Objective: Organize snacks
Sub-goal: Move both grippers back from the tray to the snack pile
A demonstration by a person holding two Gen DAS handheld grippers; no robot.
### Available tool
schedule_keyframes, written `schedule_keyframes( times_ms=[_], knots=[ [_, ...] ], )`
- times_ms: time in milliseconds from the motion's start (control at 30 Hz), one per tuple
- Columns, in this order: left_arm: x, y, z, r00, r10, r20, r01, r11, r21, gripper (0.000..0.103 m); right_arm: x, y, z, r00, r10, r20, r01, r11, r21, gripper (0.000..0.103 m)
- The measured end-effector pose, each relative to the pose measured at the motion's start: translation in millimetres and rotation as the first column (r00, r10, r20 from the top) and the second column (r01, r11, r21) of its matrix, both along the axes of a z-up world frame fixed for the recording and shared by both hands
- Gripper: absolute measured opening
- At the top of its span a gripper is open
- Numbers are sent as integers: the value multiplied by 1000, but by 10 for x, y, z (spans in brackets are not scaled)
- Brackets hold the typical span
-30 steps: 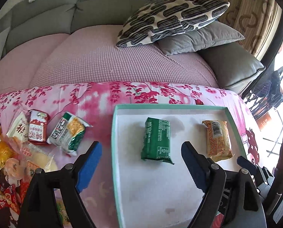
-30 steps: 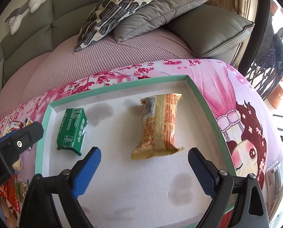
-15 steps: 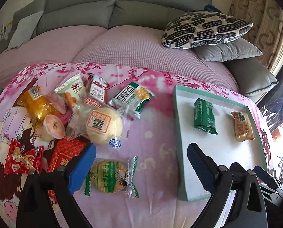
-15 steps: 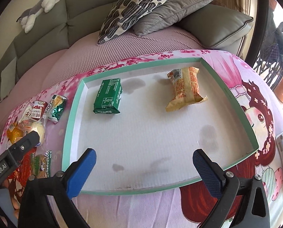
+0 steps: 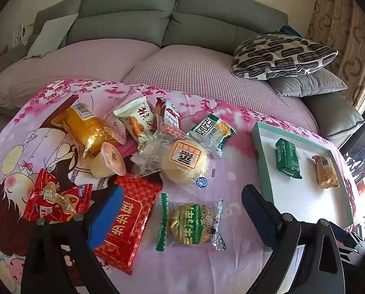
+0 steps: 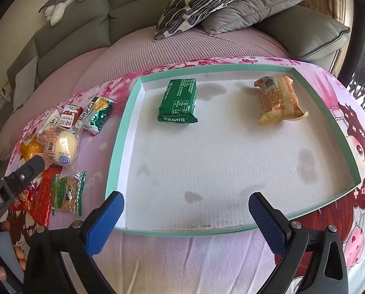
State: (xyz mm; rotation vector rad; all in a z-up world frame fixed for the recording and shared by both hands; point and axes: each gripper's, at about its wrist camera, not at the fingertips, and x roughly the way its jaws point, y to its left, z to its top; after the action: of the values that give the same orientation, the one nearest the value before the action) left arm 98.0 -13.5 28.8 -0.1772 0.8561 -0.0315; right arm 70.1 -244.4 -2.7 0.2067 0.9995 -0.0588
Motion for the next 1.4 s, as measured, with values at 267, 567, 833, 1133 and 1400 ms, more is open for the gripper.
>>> schedule_keyframes(
  times_ms=[267,567,833,1133,1400],
  knots=[
    [-105,185,79,997,49,58,-47,999,-26,97,-27,142,31,1000,5,2,-5,1000,-5,103],
    [-149,320,150,995,76,64,-76,997,3,97,-53,342,78,996,61,58,-63,997,44,103],
    [-149,578,95,993,118,-10,-117,990,85,97,1,612,101,989,103,108,-111,991,72,103],
    [-227,1069,77,972,233,-40,-229,970,83,97,55,1106,87,974,191,119,-199,978,56,103],
    [-217,1372,-90,949,296,-104,-295,955,24,97,79,1423,84,959,256,119,-254,967,-39,103]
  ],
)
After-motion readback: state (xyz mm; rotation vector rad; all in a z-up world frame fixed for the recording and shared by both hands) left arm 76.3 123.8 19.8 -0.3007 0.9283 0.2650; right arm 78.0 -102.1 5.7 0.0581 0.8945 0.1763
